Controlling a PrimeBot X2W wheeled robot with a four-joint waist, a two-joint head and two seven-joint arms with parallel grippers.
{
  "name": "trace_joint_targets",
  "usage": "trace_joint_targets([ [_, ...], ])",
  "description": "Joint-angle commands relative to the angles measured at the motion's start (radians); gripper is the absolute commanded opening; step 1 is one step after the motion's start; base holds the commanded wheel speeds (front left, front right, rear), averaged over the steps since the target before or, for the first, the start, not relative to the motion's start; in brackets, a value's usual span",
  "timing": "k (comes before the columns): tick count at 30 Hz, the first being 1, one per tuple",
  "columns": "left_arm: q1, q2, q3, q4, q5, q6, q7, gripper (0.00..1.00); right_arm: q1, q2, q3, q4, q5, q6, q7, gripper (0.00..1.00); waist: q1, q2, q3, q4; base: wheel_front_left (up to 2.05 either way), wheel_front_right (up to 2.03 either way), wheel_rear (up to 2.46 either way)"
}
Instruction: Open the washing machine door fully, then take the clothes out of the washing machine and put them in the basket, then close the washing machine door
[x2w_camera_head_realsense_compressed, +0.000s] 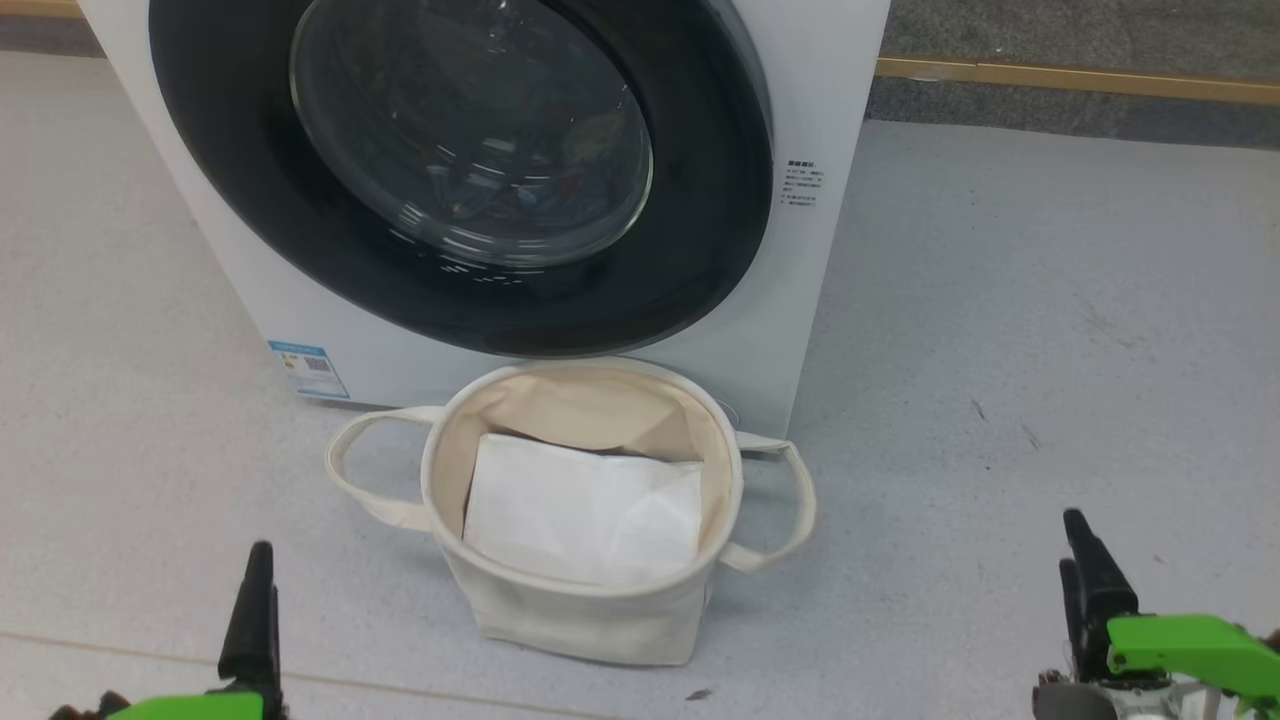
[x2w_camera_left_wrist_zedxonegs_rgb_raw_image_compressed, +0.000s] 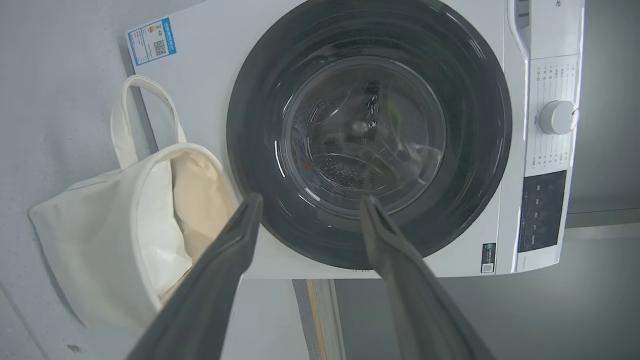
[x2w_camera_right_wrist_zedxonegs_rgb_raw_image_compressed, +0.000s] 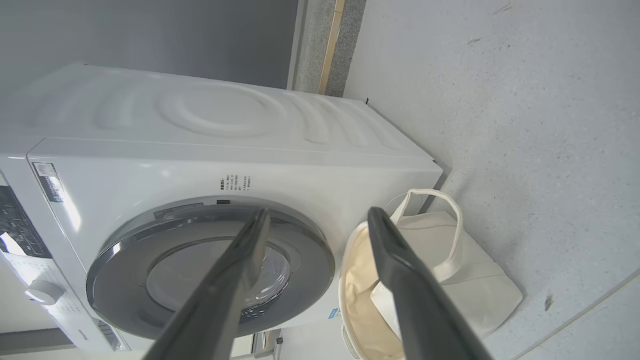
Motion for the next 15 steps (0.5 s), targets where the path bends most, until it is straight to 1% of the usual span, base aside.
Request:
trace_joint_targets([
  [1, -0.052, 0.007, 0.023, -0.067, 0.062, -0.001, -0.018, 1.0, -0.065, -0.006, 0.008, -0.049, -0.056, 0.0, -0.016, 1.0, -0.0001, 0.0, 0.002, 0.0, 0.0, 0.0, 0.0],
  [3, -0.053, 0.007, 0.022, -0.076, 0.082, -0.002, -0.021, 1.0, -0.07, -0.008, 0.01, -0.052, -0.071, 0.0, -0.019, 1.0, -0.0001, 0.0, 0.002, 0.0, 0.0, 0.0, 0.0],
  [15, -0.077, 0.016, -0.029, -0.194, 0.367, -0.003, -0.056, 1.0, -0.124, -0.045, 0.064, -0.095, -0.262, 0.0, -0.054, 1.0, -0.0001, 0.0, 0.005, 0.002, 0.0, 0.0, 0.0],
])
